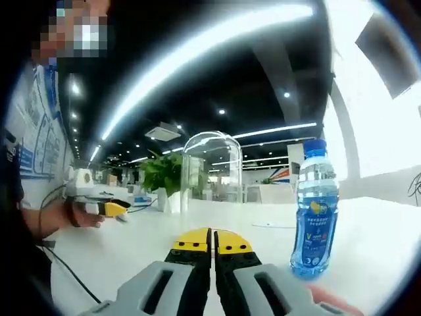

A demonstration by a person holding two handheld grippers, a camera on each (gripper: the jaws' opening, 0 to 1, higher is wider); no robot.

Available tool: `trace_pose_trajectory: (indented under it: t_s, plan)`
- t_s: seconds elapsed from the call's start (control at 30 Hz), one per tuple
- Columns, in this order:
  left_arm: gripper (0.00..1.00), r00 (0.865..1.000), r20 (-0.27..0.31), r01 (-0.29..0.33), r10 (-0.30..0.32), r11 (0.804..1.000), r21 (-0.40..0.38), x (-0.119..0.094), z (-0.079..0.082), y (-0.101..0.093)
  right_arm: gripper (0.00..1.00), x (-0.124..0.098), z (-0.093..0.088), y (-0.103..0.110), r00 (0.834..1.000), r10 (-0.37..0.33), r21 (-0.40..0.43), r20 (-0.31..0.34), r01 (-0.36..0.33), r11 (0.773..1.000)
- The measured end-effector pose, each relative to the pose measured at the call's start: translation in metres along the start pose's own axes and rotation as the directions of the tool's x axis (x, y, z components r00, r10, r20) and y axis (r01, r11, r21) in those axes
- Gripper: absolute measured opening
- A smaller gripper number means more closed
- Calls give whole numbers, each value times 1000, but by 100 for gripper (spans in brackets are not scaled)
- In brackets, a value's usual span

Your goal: Open the cover put in the Mizone put the cover back on

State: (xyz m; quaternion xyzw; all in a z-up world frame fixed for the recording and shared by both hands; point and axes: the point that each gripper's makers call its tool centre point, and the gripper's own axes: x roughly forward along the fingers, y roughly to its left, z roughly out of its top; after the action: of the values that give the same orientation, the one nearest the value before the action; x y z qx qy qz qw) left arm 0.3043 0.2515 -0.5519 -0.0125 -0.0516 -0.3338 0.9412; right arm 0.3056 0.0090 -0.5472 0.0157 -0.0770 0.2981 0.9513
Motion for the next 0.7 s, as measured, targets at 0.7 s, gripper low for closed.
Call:
trace_pose_trajectory:
  t_s: [0.7]
  plan:
    - [6, 999, -26, -25, 25, 1000, -10, 0, -4, 5, 0, 0, -4, 0, 1000, -7, -30, -27, 6, 1000]
